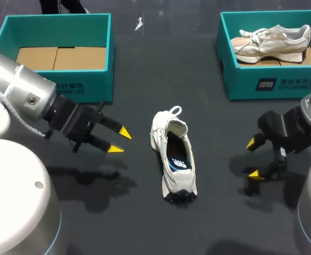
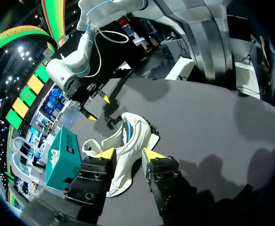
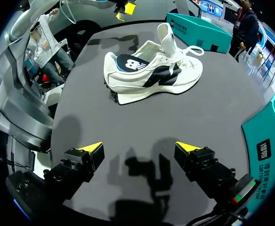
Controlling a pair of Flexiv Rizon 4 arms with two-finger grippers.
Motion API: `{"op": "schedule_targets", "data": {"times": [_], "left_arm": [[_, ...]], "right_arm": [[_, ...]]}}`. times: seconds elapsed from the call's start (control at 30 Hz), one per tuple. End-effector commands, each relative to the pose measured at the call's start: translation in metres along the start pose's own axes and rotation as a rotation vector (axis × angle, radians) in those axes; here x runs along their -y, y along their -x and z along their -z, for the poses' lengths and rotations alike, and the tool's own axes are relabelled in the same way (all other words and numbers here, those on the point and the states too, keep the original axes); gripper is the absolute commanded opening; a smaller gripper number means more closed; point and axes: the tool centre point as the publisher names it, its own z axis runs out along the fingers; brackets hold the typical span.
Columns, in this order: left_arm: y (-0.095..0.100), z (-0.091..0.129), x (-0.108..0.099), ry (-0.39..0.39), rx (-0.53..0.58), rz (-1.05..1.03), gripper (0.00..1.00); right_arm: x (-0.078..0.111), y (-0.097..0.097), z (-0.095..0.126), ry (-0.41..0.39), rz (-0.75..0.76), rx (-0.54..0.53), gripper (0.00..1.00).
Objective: Take the shoe out of the shoebox, open the shoe tongue, remove and reinsert the insole, then place the shoe into the shoebox
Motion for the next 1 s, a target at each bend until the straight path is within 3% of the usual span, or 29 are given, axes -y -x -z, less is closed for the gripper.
{"op": "schedule_targets", "data": {"times": [0.03, 0.17, 0.57, 0.83, 1.0], "left_arm": [[0.012, 0.045, -0.004, -0.004, -0.289, -0.053, 0.00], [0.021, 0.056, -0.010, -0.012, -0.522, -0.090, 0.00], [0.021, 0.056, -0.010, -0.012, -0.522, -0.090, 0.00], [0.042, 0.036, -0.002, 0.005, -0.589, -0.255, 0.00], [0.045, 0.024, 0.007, -0.032, -0.621, -0.343, 0.00]], "right_arm": [[0.000, -0.002, 0.001, -0.002, 0.000, 0.003, 1.00], [0.000, -0.002, 0.001, -0.002, 0.000, 0.003, 1.00], [0.000, -0.002, 0.001, -0.002, 0.000, 0.003, 1.00], [0.000, -0.002, 0.001, -0.002, 0.000, 0.003, 1.00], [0.000, -0.002, 0.001, -0.002, 0.000, 0.003, 1.00]]}}
